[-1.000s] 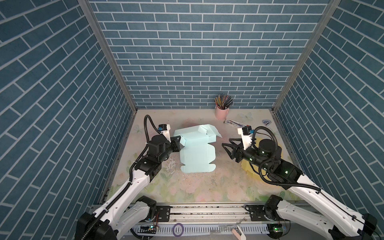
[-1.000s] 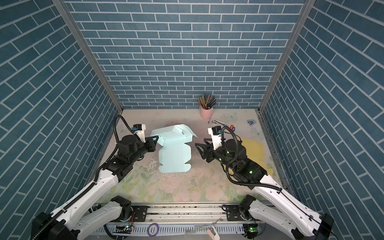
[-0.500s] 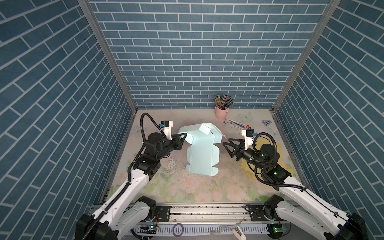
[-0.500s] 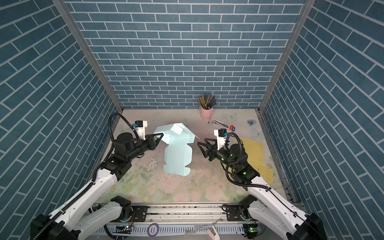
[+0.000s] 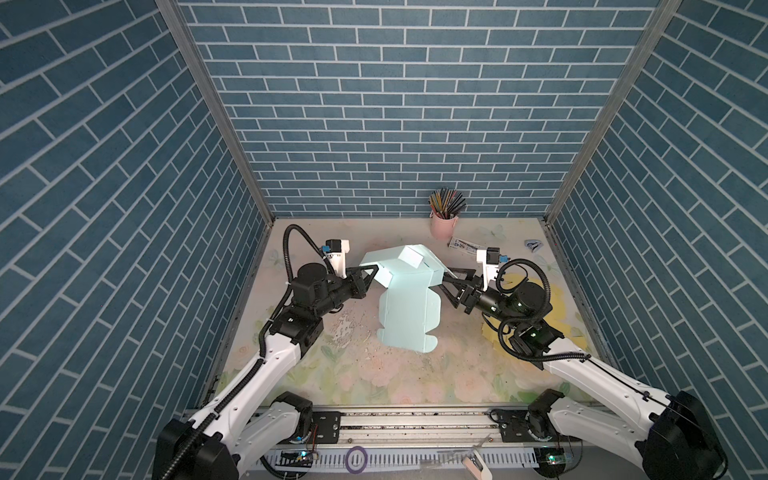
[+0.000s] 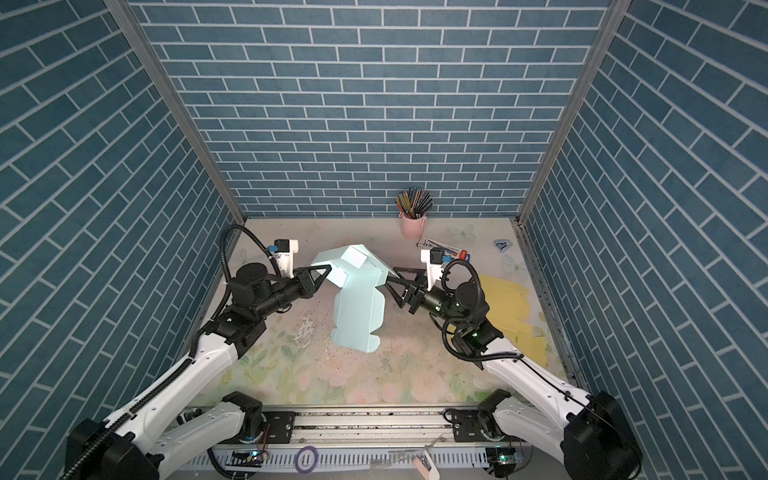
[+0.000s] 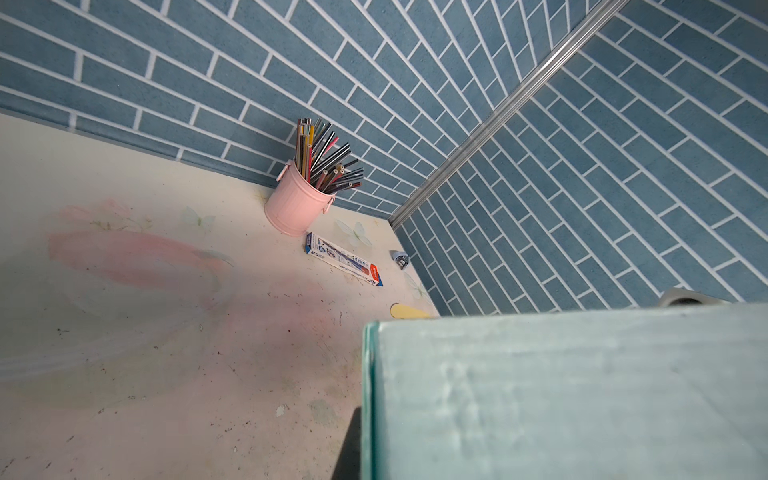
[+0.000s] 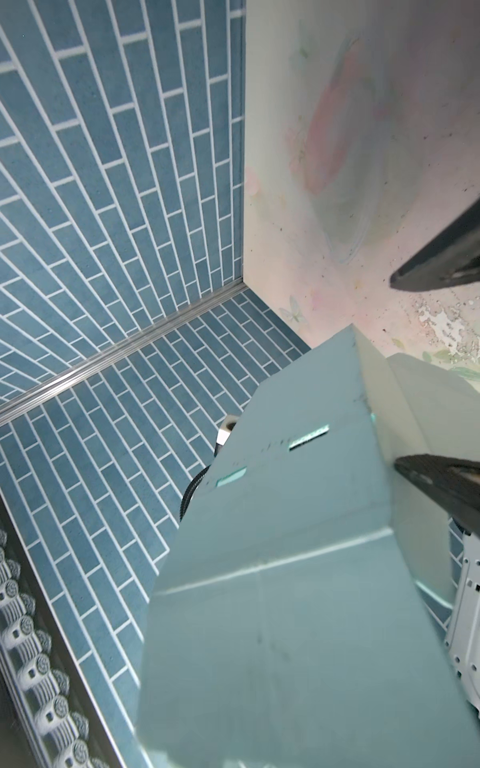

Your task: Fold the paper box

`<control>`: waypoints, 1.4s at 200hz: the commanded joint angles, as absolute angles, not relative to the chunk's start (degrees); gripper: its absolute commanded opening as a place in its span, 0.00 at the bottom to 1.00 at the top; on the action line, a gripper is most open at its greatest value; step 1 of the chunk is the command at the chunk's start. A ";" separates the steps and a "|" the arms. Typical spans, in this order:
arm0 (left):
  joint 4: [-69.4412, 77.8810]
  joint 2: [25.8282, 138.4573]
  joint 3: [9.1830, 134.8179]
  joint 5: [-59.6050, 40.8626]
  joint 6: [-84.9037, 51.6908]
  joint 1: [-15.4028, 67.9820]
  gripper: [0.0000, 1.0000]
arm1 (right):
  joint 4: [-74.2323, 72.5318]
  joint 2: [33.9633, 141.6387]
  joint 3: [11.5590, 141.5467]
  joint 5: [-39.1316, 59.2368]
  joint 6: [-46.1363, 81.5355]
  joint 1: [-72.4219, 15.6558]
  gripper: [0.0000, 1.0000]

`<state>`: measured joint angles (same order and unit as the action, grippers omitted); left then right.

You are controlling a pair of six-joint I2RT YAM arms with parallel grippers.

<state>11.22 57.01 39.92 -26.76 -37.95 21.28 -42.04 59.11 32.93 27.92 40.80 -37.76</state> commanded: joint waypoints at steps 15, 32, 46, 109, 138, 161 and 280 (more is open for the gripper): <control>11.34 56.92 40.19 -26.99 -37.11 20.99 0.00 | -47.09 61.27 36.53 31.07 43.51 -39.09 0.63; 10.30 57.19 40.77 -27.16 -36.40 20.98 0.00 | -47.14 62.67 37.24 30.67 43.44 -39.43 0.63; 10.24 57.05 40.87 -27.24 -36.27 20.97 0.00 | -46.26 63.82 37.61 29.57 43.25 -39.44 0.63; 10.81 56.47 40.43 -27.03 -36.34 20.99 0.00 | -37.69 65.40 38.50 22.87 41.78 -39.55 0.62; 10.90 56.26 40.17 -26.88 -36.38 20.97 0.00 | -32.50 65.94 40.03 22.24 40.10 -39.81 0.60; 10.31 55.45 40.22 -25.26 -35.96 20.97 0.00 | -29.84 66.61 40.47 22.04 39.42 -39.90 0.58; -6.10 52.39 44.58 -23.93 -25.92 19.28 0.00 | -1.36 45.31 45.38 26.88 21.02 -39.46 0.61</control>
<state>-1.45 53.84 40.60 -21.47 -29.89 20.47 -11.03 49.76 42.22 24.99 28.34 -39.75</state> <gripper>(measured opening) 0.089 0.602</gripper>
